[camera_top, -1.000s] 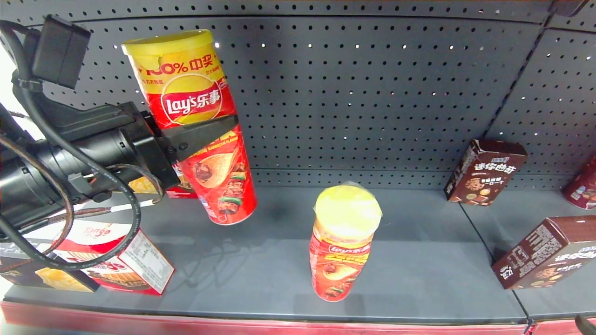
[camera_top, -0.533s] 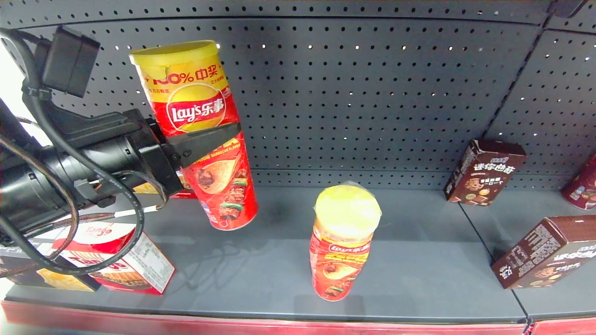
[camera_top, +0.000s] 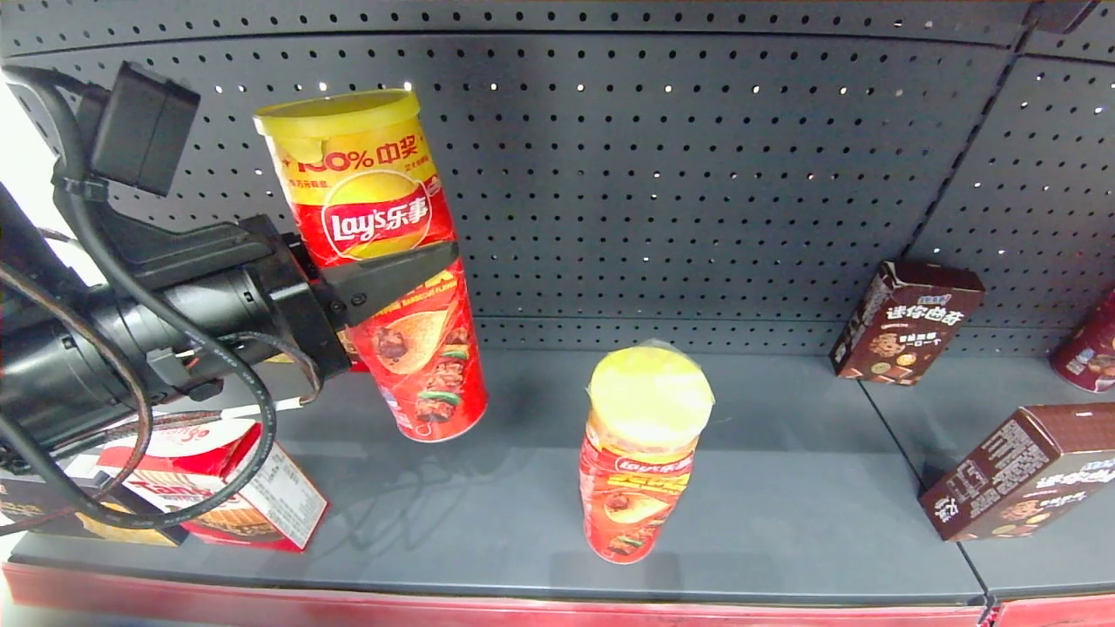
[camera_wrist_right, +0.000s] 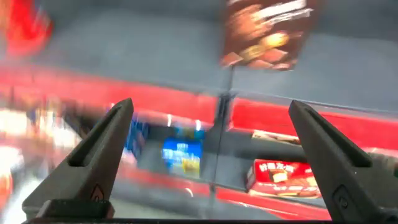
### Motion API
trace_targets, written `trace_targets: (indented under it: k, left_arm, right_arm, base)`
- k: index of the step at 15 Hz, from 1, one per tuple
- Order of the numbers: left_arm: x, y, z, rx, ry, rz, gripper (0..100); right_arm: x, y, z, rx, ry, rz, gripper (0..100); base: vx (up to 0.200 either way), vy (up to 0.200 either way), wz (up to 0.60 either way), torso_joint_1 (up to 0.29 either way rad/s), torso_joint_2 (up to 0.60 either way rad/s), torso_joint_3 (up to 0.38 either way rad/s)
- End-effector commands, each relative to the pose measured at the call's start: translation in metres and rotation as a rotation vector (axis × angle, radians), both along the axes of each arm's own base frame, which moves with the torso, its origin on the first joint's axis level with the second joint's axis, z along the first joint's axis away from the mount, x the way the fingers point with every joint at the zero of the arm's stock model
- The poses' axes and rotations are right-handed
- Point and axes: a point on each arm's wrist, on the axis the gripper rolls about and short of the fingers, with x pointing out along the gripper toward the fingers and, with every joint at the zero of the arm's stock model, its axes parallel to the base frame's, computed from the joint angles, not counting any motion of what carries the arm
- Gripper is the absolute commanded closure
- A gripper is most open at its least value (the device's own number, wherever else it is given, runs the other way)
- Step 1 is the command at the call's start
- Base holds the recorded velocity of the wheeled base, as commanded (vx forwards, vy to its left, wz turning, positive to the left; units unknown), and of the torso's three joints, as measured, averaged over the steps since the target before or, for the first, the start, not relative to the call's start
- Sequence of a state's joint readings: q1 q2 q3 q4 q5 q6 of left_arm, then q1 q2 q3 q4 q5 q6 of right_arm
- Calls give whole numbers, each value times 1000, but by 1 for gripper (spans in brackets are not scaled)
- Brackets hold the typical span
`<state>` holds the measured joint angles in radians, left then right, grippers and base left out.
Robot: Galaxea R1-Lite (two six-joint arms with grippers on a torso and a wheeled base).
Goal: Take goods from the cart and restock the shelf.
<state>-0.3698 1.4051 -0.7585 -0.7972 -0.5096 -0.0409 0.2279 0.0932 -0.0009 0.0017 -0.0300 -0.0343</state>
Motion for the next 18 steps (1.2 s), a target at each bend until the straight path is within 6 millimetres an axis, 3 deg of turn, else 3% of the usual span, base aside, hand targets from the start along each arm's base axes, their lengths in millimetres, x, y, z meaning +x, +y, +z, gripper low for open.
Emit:
trace_targets:
  k: [1,5,13,18]
  left_arm:
    - [-5,1,3,-7,-12,-4,100]
    - [-8,0,-2,6,7,-24,100]
    - [-13,-30,0,9,3,-151,100]
    - [-9,-28,0,28,-26,-106,100]
  right_arm:
    - [1,0,1,62,12,-6,0]
    - [1,0,1,42,10,5,0]
    - [1,0,1,42,10,5,0]
    - [1,0,1,42,10,5,0]
  base:
    - [0,0,0,0,0,0]
    - [0,0,0,0,0,0]
    - [0,0,0,0,0,0]
    - [0,0,0,0,0,0]
